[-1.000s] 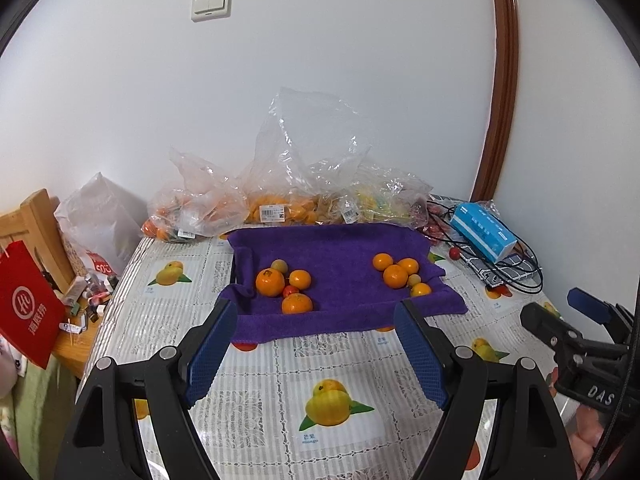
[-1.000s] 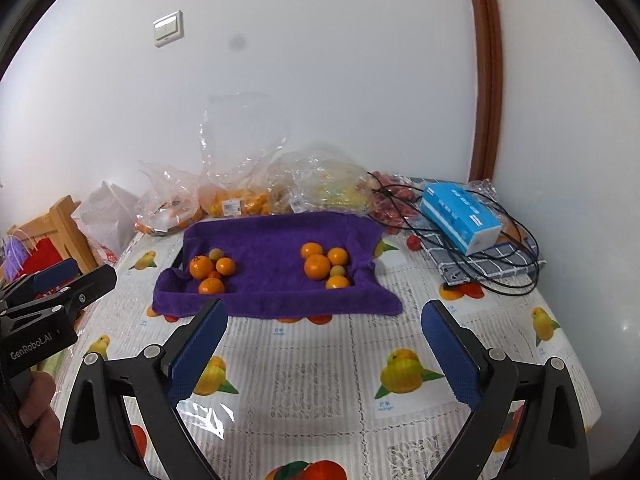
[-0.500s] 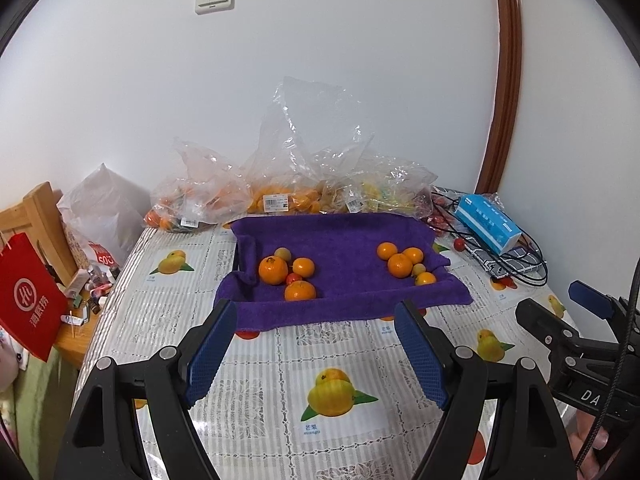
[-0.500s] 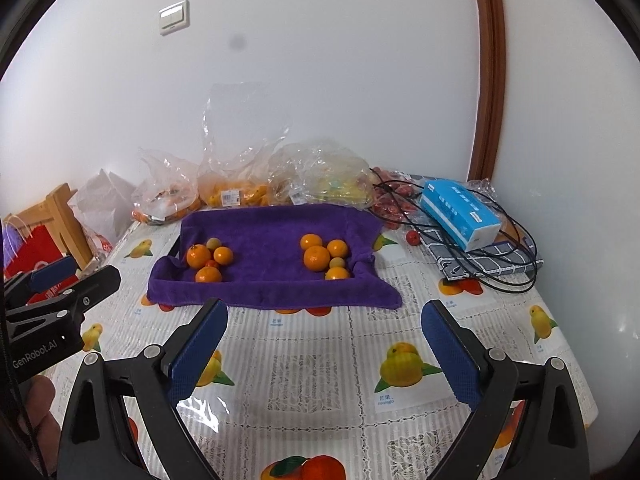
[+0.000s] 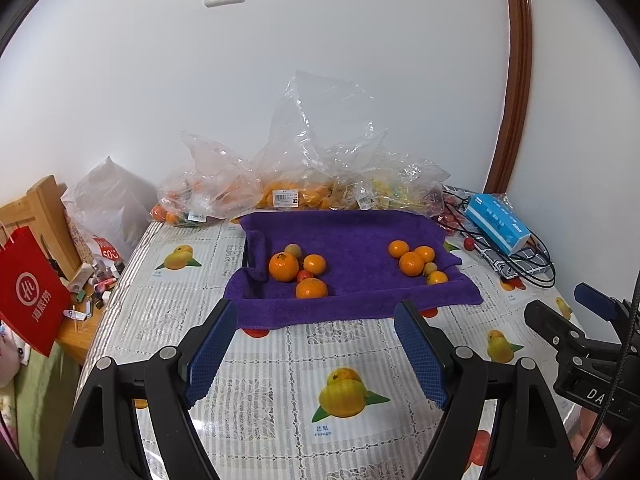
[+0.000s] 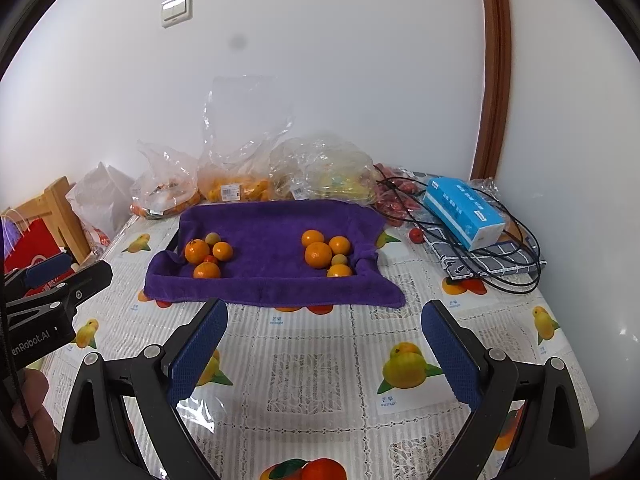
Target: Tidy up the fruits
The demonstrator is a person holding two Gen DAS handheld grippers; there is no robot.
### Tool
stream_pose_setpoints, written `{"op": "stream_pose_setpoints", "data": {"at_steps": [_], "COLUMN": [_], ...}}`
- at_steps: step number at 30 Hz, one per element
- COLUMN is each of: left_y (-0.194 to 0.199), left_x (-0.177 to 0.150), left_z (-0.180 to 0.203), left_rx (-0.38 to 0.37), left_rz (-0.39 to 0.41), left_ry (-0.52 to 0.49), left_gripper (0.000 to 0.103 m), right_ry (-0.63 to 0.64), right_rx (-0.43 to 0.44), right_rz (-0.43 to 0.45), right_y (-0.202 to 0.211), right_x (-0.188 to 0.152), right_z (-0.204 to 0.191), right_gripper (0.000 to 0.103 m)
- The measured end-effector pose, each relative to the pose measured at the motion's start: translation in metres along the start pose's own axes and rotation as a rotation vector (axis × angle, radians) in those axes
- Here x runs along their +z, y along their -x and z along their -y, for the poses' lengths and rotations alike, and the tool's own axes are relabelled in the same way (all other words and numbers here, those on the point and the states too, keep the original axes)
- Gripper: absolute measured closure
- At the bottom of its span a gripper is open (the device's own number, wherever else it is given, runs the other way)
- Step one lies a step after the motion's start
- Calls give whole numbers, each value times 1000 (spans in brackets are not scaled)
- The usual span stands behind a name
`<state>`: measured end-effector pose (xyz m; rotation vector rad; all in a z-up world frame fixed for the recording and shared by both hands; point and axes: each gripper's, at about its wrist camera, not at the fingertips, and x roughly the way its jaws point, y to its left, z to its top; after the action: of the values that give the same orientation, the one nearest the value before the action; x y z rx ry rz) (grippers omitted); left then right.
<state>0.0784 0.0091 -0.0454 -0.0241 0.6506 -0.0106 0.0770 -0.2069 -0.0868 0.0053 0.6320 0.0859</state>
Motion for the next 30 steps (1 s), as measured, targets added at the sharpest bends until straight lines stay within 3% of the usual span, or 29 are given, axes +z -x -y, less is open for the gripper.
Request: {"op": "stream_pose_setpoints", "data": {"at_steps": [30], "left_y": [-2], "left_x": [3], "left_z": [-3], "left_rx": [5], "left_rz": [4], "left_ry": [3], "left_gripper": [24], "right_ry": [3], "right_rx": [0], "right_rz": [17], "right_y": [1], "right_x": [5], "right_z": [-3], "right_gripper": [6]}}
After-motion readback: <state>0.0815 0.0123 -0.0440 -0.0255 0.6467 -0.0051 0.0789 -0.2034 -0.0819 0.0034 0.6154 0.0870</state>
